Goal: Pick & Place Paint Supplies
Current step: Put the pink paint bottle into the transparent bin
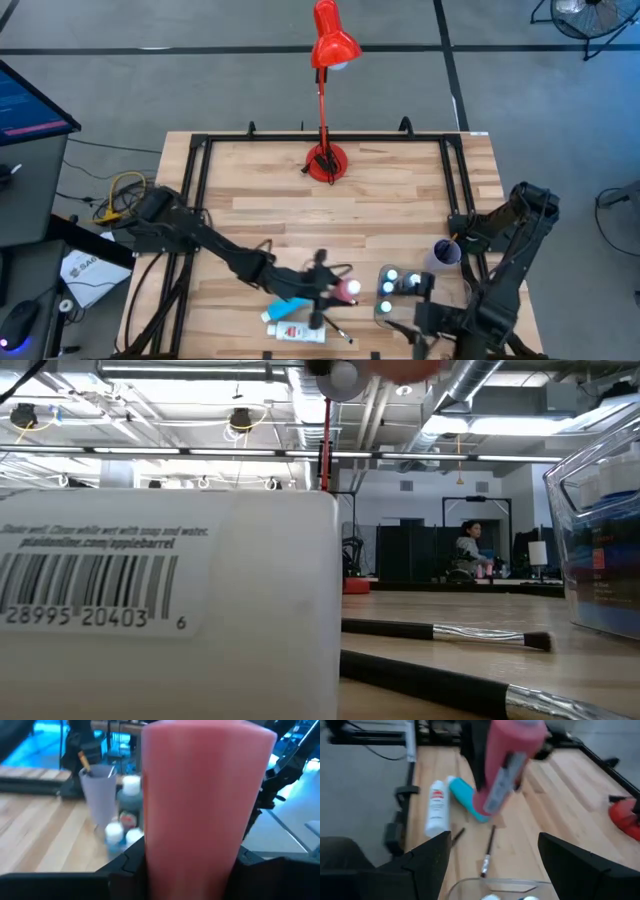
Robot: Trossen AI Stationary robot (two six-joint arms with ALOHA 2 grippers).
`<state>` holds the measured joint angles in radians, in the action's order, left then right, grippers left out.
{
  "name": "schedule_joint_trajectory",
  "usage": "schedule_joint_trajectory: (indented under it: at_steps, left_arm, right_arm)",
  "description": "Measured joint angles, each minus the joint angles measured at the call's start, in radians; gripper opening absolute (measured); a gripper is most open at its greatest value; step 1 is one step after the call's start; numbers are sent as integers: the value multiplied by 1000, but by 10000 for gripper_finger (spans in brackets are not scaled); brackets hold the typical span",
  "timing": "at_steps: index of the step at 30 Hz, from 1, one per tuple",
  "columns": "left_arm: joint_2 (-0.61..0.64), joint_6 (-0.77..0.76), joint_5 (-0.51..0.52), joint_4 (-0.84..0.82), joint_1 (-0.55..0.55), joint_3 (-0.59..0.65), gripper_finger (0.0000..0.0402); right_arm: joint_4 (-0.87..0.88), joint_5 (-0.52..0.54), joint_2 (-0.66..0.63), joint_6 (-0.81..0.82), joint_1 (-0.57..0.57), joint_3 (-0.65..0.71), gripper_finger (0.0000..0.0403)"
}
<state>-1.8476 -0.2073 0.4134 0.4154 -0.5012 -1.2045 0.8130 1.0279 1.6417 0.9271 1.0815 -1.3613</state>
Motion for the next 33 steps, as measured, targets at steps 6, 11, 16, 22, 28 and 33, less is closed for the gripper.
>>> schedule_joint_trajectory:
  at_steps: [6,11,16,22,28,33]
  left_arm:
    - [-151,92,-46,268,-2,-77,127]
    - [-197,98,-97,421,7,-82,127]
    - [-234,111,-108,427,18,-150,127]
    - [-325,125,-110,425,39,-263,127]
    - [-382,122,-112,416,49,-314,127]
    - [-387,124,-114,417,47,-336,127]
  right_arm:
    - [47,322,-1,31,166,11,291]
    - [119,536,0,229,259,99,291]
    - [149,542,1,307,244,126,291]
    - [-16,477,-1,141,168,104,291]
    - [-181,402,0,-35,128,104,291]
    - [-230,398,0,-73,111,104,291]
